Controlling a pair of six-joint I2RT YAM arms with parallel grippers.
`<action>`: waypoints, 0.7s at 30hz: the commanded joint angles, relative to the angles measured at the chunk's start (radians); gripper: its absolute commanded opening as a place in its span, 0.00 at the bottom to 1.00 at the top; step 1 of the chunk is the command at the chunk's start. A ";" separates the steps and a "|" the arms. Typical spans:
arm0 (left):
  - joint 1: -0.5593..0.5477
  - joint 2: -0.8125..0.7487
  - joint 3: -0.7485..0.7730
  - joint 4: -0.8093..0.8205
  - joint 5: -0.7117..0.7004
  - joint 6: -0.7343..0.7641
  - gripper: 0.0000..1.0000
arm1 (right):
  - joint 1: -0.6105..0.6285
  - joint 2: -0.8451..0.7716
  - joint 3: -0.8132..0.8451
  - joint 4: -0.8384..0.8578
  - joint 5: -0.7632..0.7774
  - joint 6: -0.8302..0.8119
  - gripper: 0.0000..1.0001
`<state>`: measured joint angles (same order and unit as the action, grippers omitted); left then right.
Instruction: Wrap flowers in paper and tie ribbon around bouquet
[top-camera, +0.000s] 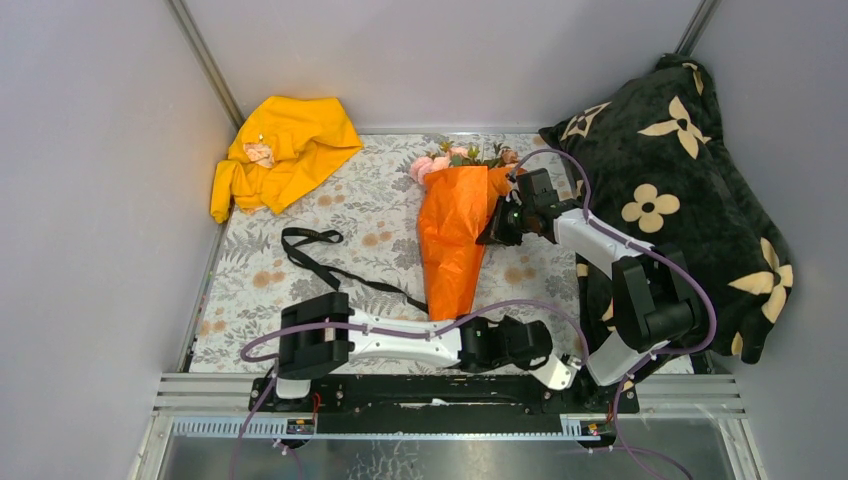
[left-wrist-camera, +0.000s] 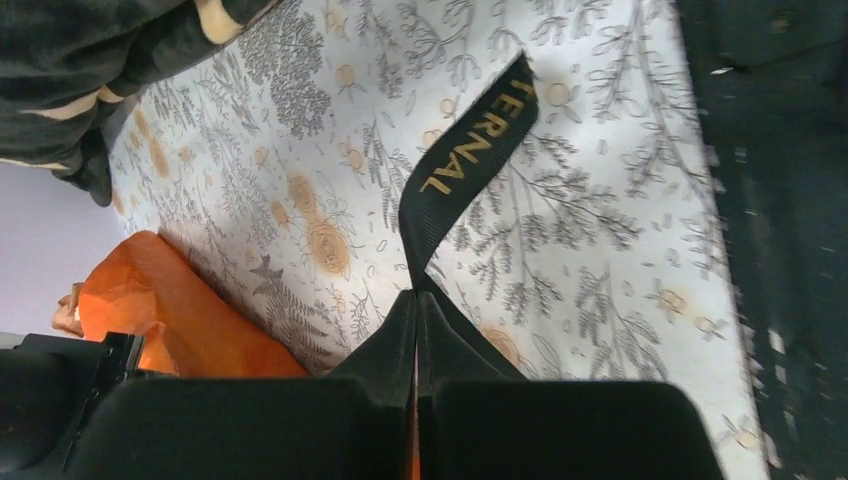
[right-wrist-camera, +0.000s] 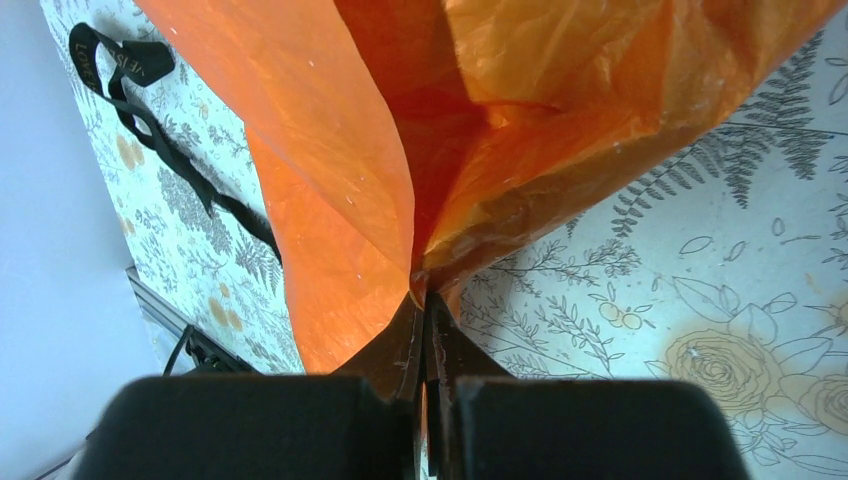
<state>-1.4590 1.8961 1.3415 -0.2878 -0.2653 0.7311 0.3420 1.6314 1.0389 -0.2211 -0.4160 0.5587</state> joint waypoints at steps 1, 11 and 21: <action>0.023 0.052 -0.020 0.135 -0.031 0.036 0.00 | 0.031 -0.031 0.050 -0.014 -0.056 0.004 0.00; 0.042 0.024 0.291 -0.438 0.365 -0.149 0.69 | 0.044 -0.042 0.006 0.013 -0.046 0.012 0.00; 0.268 -0.207 0.350 -0.861 0.599 -0.229 0.75 | 0.060 -0.044 -0.048 0.053 -0.030 0.018 0.00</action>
<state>-1.3582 1.7714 1.6604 -0.9176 0.2054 0.5610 0.3817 1.6253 0.9947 -0.2066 -0.4213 0.5648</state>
